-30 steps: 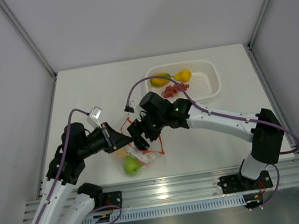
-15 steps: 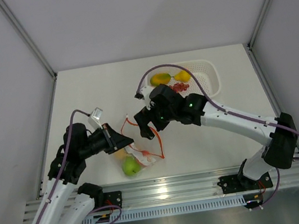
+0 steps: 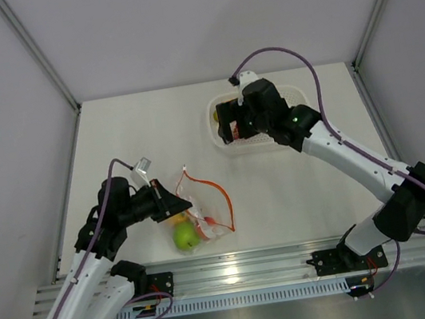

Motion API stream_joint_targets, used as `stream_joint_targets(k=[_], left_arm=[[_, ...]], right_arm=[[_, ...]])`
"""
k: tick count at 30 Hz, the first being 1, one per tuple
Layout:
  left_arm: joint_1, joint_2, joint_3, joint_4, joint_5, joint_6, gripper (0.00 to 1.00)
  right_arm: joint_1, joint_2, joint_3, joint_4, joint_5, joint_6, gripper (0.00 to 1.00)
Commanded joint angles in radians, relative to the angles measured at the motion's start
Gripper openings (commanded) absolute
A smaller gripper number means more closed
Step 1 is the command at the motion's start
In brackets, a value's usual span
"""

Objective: Place the food in the zip-top bag and seal the zipper
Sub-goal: Place the fake fruit in the zipper food storage bag, then pick up the fake fruit from the bin.

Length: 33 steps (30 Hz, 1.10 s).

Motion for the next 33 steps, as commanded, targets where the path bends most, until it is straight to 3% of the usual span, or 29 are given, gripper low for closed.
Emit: stream_joint_targets(k=[1, 13, 21, 26, 33], left_arm=[[0.008, -0.001, -0.002, 0.045, 0.016, 0.005, 0.01], [0.008, -0.04, -0.005, 0.034, 0.0, 0.042, 0.01], [0.008, -0.026, -0.014, 0.028, -0.007, 0.042, 0.01], [0.011, -0.021, -0.014, 0.03, -0.006, 0.042, 0.0], [0.011, -0.02, -0.021, 0.037, -0.001, 0.041, 0.01]], right_arm=[[-0.082, 0.06, 0.091, 0.079, 0.07, 0.046, 0.99], [-0.253, 0.425, 0.302, 0.036, 0.136, -0.004, 0.99], [-0.284, 0.666, 0.5, -0.08, 0.053, 0.182, 0.99], [-0.285, 0.71, 0.49, -0.092, 0.004, 0.259, 0.99], [-0.277, 0.73, 0.454, -0.093, -0.02, 0.291, 0.91]])
